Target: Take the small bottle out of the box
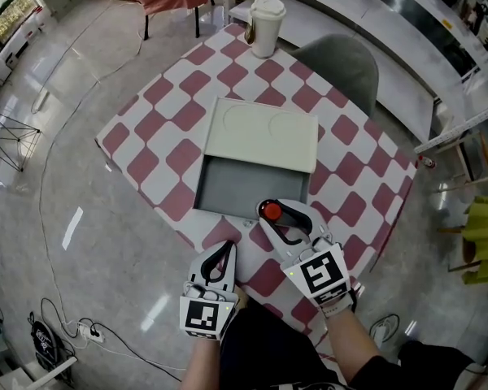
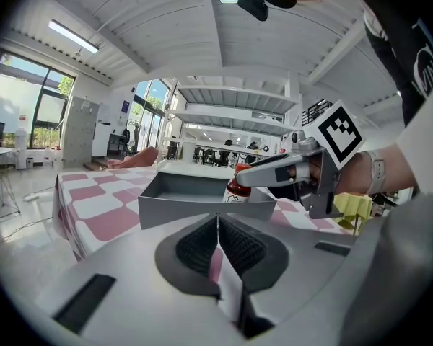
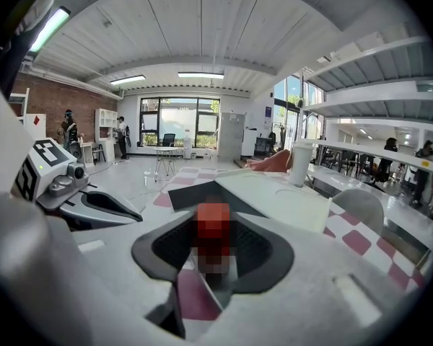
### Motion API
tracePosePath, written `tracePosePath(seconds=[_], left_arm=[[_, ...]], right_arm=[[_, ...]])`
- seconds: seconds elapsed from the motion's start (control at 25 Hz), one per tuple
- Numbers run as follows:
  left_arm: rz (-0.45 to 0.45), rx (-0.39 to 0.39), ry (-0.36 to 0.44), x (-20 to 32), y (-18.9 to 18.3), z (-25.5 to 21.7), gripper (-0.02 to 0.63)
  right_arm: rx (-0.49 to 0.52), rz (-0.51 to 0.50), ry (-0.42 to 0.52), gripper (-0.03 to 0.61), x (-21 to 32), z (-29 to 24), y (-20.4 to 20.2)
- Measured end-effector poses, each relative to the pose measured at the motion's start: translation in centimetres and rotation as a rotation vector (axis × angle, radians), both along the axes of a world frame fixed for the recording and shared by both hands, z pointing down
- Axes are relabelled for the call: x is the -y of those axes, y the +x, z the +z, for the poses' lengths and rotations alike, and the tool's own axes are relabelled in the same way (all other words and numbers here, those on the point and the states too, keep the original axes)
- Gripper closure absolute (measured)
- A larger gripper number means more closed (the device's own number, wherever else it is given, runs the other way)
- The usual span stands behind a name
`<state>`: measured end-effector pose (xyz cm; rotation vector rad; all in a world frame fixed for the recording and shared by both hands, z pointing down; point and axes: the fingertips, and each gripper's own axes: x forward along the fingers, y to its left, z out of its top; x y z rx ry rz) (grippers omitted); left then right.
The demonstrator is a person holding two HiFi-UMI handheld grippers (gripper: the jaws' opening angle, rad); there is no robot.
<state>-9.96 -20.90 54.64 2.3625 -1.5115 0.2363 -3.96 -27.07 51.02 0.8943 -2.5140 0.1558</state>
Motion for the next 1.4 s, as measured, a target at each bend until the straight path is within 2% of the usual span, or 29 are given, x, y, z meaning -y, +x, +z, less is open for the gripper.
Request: tracePosePath(seconds=[0.52,0.76,1.0,1.4], left_arm=[[-0.005,-0.011,0.046,0.1,-0.5,-3.2,0.6],[-0.012,-0.051,0.049,0.2,-0.8,-4.6,0.6],[-0.009,-0.046,0.062,0.2,-1.1,-6.0,0.6],[-0.036,-0.107,0.055,-0.1,-1.7,-8.3,0.6]], right_arm=[[0.101,0.077,0.006,0.434,0.4,-3.5,2.4],[0.163,0.099,-0.014,0.434,0.1,-5.1,2.9],[0.178,0.105,0.003,0.434,-0.1,-6.8,3.3],[0.192,0.1,0.036,0.434,-1.3,-9.4,4.1]])
